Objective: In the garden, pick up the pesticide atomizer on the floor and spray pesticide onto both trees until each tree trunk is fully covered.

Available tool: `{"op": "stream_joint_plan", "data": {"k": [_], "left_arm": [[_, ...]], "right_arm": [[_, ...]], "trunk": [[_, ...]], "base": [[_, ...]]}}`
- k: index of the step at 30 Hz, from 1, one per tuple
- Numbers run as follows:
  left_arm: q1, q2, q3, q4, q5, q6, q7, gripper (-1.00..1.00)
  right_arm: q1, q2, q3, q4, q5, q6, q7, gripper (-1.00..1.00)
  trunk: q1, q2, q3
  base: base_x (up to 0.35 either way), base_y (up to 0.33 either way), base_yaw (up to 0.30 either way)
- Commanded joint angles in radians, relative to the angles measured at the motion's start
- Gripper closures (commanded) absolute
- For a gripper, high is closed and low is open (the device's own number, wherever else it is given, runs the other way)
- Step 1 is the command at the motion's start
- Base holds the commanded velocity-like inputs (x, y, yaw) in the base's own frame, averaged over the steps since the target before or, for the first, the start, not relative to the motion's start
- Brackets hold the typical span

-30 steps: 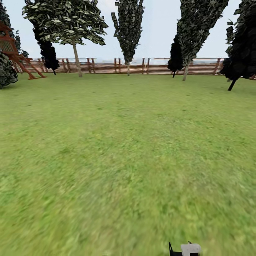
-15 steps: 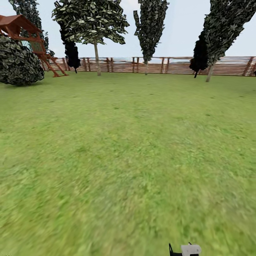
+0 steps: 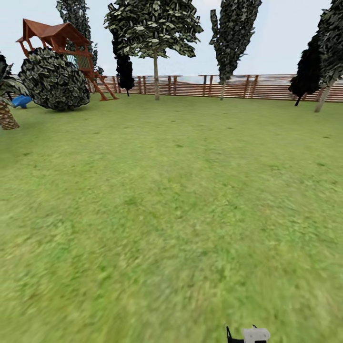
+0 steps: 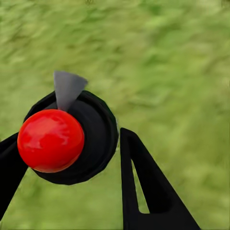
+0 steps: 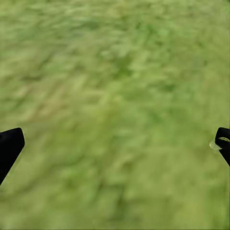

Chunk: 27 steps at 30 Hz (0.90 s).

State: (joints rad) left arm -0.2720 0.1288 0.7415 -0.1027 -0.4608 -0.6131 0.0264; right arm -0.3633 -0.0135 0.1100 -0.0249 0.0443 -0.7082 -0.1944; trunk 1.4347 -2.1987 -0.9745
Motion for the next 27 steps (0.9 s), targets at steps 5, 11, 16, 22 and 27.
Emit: {"op": "stream_joint_plan", "data": {"k": [5,11,16,22,27], "left_arm": [[-0.001,0.0,0.007,0.001,-0.01,-0.004,0.003,1.0],[-0.001,0.0,0.007,0.001,-0.01,-0.004,0.003,1.0],[-0.001,0.0,0.007,0.001,-0.011,-0.004,0.002,1.0],[-0.001,-0.001,0.006,0.001,-0.012,-0.004,-0.002,1.0],[-0.001,-0.001,0.006,0.001,-0.01,-0.004,0.003,1.0]], "right_arm": [[0.0,0.0,0.007,-0.001,0.005,0.0,-0.01,-1.0],[0.0,0.001,0.007,-0.001,0.003,0.002,-0.009,-1.0],[0.0,0.001,0.007,-0.001,0.003,0.003,-0.008,-1.0],[0.0,0.001,0.007,-0.001,0.003,0.003,-0.008,-1.0],[0.0,0.002,0.007,-0.001,0.002,0.003,-0.008,-1.0]], "trunk": [[0.0,0.0,-0.003],[0.0,0.0,-0.003],[0.0,0.0,-0.003],[0.0,0.0,-0.003],[0.0,0.0,-0.003]], "base": [[0.334,0.048,0.244],[0.338,0.002,0.026],[0.332,0.0,0.08],[0.062,0.0,0.242],[0.264,0.0,0.042]]}}
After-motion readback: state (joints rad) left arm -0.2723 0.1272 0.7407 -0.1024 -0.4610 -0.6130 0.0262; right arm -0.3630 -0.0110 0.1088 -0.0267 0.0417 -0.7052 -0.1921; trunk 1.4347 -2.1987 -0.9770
